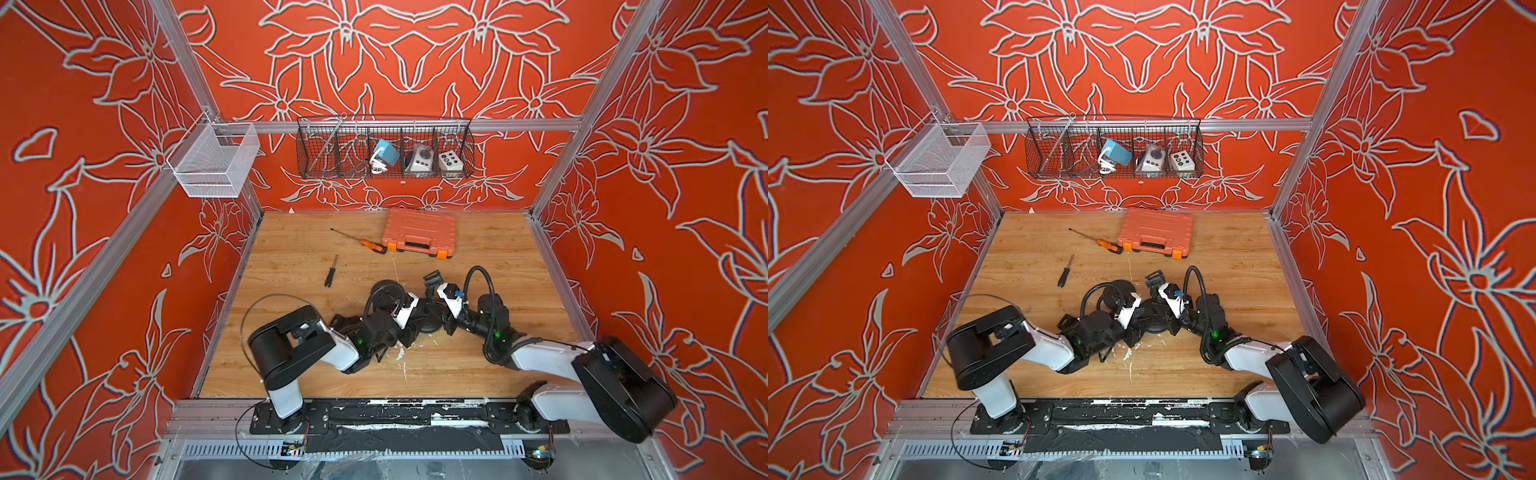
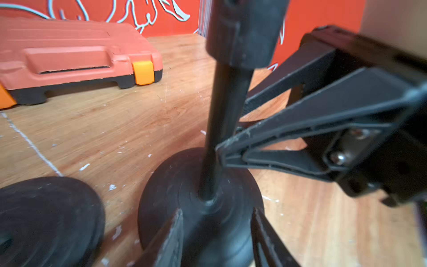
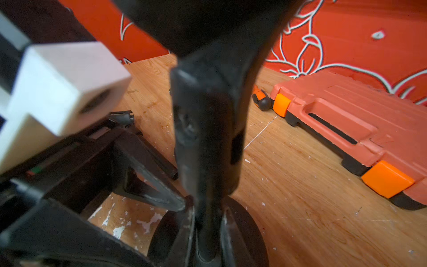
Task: Assemble a microphone stand
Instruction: Pick up the microphone stand at the center of the board.
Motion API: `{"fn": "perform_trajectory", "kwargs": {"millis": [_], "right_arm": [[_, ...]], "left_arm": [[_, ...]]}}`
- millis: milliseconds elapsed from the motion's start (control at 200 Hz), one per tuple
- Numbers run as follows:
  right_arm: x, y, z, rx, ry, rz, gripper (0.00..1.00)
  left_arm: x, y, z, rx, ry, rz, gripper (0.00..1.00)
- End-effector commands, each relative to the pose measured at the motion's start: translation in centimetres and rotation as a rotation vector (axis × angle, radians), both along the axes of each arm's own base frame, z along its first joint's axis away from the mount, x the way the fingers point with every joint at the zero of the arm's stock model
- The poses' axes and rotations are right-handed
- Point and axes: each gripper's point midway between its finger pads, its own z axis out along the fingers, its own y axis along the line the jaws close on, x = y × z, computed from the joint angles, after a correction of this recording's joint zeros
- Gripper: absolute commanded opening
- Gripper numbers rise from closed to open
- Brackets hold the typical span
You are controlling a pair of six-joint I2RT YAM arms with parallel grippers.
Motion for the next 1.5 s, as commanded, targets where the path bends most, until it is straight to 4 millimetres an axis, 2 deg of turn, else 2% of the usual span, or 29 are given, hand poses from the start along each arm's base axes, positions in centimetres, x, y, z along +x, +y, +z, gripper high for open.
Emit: {"fn": "perform_trajectory", "kwargs": {"millis": [0, 150, 270, 390, 465, 475, 485, 500, 525, 711, 886, 991, 1181, 1321, 1496], "right_arm": [[1.1, 0.4, 4.6, 0.024, -0.085, -0.018, 0.0], [1.1, -0.1, 7.5, 0.057, -0.044, -0.06, 0.0], [0.8, -0.7, 9.9, 0.091, 0.004, -0.096, 0.0], [0.1, -1.4, 12.4, 0.117, 0.038, -0.118, 0.0], [-0.3, -1.6, 13.9, 0.131, 0.058, -0.117, 0.0], [-0.4, -1.6, 14.1, 0.133, 0.062, -0.117, 0.0], [-0.4, -1.6, 14.2, 0.135, 0.068, -0.116, 0.0], [-0.5, -1.6, 14.5, 0.14, 0.077, -0.118, 0.0], [-0.6, -1.6, 14.9, 0.146, 0.09, -0.117, 0.0], [-1.3, -1.2, 17.4, 0.178, 0.142, -0.084, 0.0], [-1.7, -0.4, 19.6, 0.196, 0.146, -0.034, 0.0], [-1.7, 0.1, 20.7, 0.218, 0.154, -0.005, 0.0], [-1.4, 1.2, 22.7, 0.237, 0.136, 0.048, 0.0], [-1.2, 2.3, 23.7, 0.242, 0.141, 0.09, 0.0], [-1.0, 3.6, 24.4, 0.236, 0.127, 0.136, 0.0]], "left_arm": [[-0.9, 1.5, -0.3, 0.014, 0.131, 0.052, 0.48], [-1.1, 3.3, 1.8, 0.01, 0.267, 0.155, 0.5], [-1.0, 6.1, 4.2, -0.045, 0.415, 0.288, 0.56], [-1.0, 8.9, 6.4, -0.208, 0.62, 0.388, 0.62], [-1.2, 9.3, 7.6, -0.328, 0.728, 0.354, 0.66], [-1.3, 9.4, 7.7, -0.342, 0.741, 0.347, 0.71], [-1.3, 9.4, 7.9, -0.355, 0.753, 0.34, 0.84], [-1.3, 9.5, 8.2, -0.374, 0.771, 0.333, 0.96], [-1.4, 9.6, 8.5, -0.4, 0.806, 0.323, 1.0], [-1.8, 9.1, 12.0, -0.533, 0.967, 0.208, 0.97], [-2.2, 7.5, 14.3, -0.624, 1.09, 0.12, 0.95], [-2.0, 6.9, 15.0, -0.681, 1.162, 0.108, 0.93], [-2.3, 6.3, 15.5, -0.68, 1.241, 0.094, 0.84], [-2.0, 6.2, 16.5, -0.725, 1.244, 0.088, 0.76], [-1.4, 6.3, 17.7, -0.777, 1.232, 0.101, 0.74]]}}
